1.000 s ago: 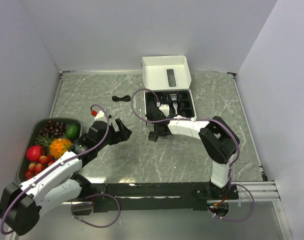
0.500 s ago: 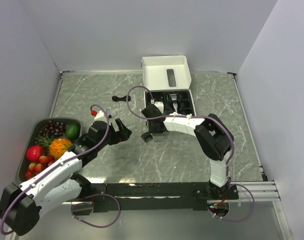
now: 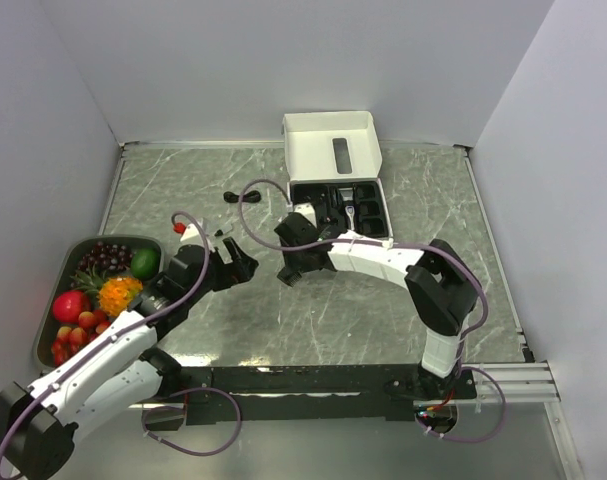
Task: Sort the hair-cutting tools
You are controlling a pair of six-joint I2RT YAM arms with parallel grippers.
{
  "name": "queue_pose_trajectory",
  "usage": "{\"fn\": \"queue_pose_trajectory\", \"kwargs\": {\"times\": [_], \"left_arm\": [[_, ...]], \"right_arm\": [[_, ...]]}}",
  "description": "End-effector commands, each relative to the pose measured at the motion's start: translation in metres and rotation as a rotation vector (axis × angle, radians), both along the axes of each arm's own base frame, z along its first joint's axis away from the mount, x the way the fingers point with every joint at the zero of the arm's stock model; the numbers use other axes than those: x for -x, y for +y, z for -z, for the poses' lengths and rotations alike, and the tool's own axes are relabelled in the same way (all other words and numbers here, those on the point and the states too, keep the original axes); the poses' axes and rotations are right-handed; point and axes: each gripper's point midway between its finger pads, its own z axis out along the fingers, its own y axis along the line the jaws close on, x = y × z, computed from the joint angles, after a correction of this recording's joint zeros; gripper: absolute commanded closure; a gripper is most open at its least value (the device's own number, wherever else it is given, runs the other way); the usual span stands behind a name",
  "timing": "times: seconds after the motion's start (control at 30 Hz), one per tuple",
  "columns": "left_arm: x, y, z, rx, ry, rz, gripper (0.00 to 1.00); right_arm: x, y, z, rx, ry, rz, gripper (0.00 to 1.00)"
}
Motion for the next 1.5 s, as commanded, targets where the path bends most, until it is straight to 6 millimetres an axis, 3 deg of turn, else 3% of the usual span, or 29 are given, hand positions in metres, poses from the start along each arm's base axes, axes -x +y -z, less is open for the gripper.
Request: {"fn": "queue_pose_trajectory", "kwargs": {"times": [0.0,0.13,0.4,0.8,1.1,1.3,1.47], "left_arm": [[0.001,0.015,-0.015,0.018,-0.015,-0.092,0.01],[0.003,0.028,-0.026,0.028,-0.03,-0.165,0.0],[0.006,0.03,-0.039,0.047,-0.061,-0.157,0.01],[0.005,0.028,-0.038,0.029,-0.061,-0.142,0.01],[0.003,0.025,-0.037,0.026,-0.057,-0.129,0.01],[0.003,0.024,-0.038,0.028,-0.06,-0.124,0.01],[0.004,0.024,-0.036,0.028,-0.057,-0.123,0.01]], "right_arm": [[0.006,0.036,-0.017,-0.054,-0.027,-0.263,0.32],[0.004,0.051,-0.011,-0.052,-0.052,-0.414,0.29],[0.006,0.06,0.008,0.022,-0.022,-0.669,0.26],[-0.009,0.048,0.018,0.009,-0.007,-0.673,0.25],[0.006,0.059,0.035,-0.06,0.075,-0.713,0.23],[0.01,0.056,0.046,-0.055,0.102,-0.7,0.23],[0.01,0.048,0.052,0.005,0.104,-0.672,0.33]]}}
